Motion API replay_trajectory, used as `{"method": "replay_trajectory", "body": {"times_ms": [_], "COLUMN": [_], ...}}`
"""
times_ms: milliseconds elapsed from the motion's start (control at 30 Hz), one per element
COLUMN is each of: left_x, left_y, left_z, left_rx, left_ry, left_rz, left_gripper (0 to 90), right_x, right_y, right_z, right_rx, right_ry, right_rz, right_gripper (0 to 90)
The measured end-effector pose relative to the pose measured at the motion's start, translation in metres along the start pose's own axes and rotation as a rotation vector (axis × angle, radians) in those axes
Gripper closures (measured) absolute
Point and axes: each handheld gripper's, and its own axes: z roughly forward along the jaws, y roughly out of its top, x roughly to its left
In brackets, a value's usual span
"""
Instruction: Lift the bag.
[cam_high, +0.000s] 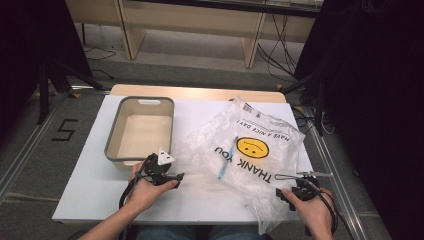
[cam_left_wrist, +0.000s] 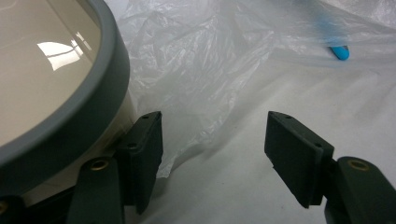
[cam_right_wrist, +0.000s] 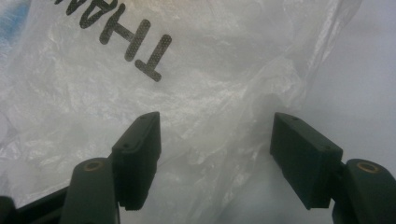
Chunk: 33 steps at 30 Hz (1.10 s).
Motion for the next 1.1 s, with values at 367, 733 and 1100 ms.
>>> {"method": "replay_trajectory", "body": {"times_ms": [367,733,1100], "left_x": [0.000,-0.001,-0.009], "left_y": [-0.001,-0.001,0.001], "left_z": [0.001,0.001,0.007], "left_rx": [0.004,0.011,0.029], "left_ry": [-0.004,0.011,-0.055], "left_rz": [-0.002,0.009,0.024], "left_gripper": [36.8,36.3,36.3], "right_x": [0.000,-0.010,-0.027], "right_y": [0.000,0.010,0.022], "right_z": [0.002,0.003,0.003], "right_rx": [0.038,0.027,-0.068], "right_ry": [-0.059,-0.079,-0.168], "right_rz": [-0.089,-0.152,-0.182], "right_gripper": [65.5,90.0,90.0]}}
